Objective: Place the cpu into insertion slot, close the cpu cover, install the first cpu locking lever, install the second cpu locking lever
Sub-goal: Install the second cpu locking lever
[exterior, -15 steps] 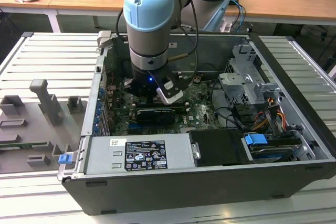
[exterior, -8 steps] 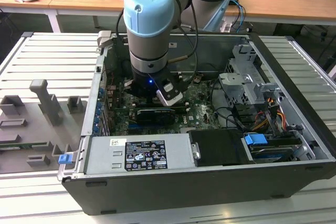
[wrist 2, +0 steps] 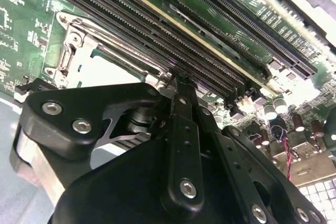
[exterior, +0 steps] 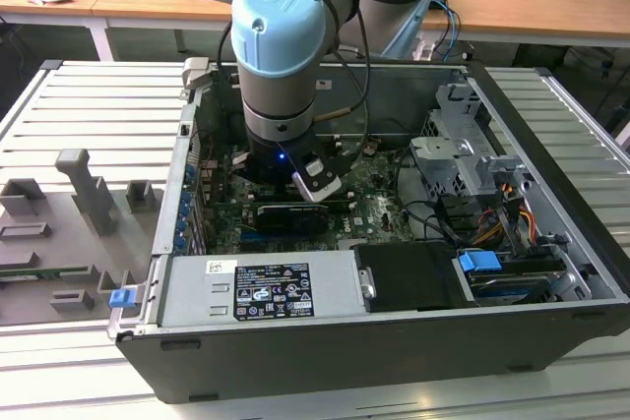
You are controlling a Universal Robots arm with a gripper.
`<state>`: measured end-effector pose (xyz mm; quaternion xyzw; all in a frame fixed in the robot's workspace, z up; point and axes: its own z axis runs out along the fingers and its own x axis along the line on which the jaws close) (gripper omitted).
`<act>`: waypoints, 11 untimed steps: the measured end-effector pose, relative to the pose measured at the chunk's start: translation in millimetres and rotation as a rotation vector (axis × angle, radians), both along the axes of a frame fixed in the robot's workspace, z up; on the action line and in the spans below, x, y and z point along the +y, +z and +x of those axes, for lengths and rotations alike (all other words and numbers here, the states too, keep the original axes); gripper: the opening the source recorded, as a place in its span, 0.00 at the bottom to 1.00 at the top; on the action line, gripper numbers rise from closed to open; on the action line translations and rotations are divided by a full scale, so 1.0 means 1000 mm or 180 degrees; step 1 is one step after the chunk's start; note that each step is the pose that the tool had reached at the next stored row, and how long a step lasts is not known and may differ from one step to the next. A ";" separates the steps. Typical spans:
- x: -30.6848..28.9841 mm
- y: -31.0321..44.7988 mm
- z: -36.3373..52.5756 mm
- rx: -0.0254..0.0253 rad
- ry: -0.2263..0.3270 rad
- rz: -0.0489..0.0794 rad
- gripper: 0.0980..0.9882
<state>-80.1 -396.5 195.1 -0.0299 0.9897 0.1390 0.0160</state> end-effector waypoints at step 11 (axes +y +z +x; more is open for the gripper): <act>0.0000 0.0230 -0.0001 0.0000 0.0000 0.0003 0.01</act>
